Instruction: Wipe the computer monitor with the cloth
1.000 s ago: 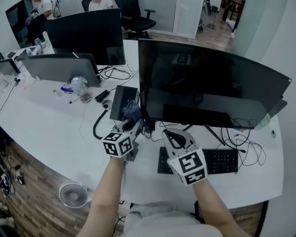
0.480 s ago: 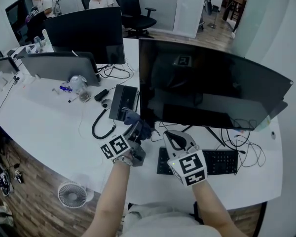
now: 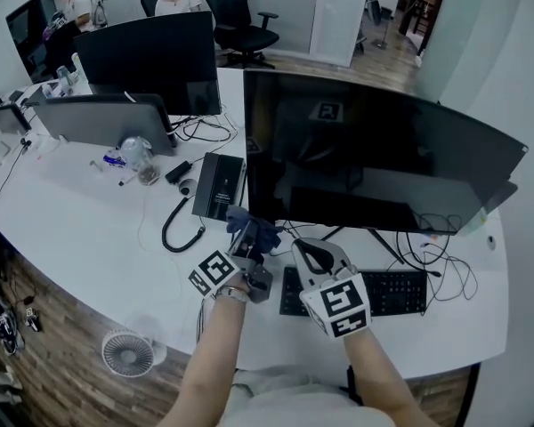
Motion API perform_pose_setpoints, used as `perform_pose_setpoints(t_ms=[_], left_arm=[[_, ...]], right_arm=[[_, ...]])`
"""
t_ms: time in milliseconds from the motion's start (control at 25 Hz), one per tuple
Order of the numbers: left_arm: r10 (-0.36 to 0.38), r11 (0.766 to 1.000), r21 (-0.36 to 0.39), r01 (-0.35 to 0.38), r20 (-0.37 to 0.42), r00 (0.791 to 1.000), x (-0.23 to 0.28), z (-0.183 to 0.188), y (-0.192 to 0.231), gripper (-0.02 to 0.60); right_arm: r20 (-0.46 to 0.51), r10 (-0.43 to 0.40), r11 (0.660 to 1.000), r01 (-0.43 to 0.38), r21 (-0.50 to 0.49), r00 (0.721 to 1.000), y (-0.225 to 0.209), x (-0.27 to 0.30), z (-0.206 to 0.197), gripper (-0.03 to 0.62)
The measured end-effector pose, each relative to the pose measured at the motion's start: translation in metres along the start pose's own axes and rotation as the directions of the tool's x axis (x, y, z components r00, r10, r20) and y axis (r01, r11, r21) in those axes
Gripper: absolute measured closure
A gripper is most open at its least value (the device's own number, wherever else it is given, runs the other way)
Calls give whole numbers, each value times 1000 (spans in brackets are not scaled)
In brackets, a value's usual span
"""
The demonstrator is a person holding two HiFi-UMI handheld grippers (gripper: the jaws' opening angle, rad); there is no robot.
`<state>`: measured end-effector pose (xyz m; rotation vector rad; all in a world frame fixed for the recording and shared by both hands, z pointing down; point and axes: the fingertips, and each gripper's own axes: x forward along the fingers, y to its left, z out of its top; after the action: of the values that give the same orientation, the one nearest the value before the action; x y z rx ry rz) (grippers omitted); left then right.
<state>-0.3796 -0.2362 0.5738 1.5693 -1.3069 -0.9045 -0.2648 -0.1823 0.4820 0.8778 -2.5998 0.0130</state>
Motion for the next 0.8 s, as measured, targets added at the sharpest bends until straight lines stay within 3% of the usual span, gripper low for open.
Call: perform_pose_setpoints(t_ms=[640, 800], left_arm=[[-17, 996, -89, 19, 17, 1000, 11, -18, -8, 522], [-29, 996, -89, 28, -10, 1000, 15, -29, -12, 522]], right_arm=[[-38, 8, 1000, -7, 16, 999, 3, -3, -13, 586], [-47, 0, 1000, 1, 23, 999, 1, -7, -17, 586]])
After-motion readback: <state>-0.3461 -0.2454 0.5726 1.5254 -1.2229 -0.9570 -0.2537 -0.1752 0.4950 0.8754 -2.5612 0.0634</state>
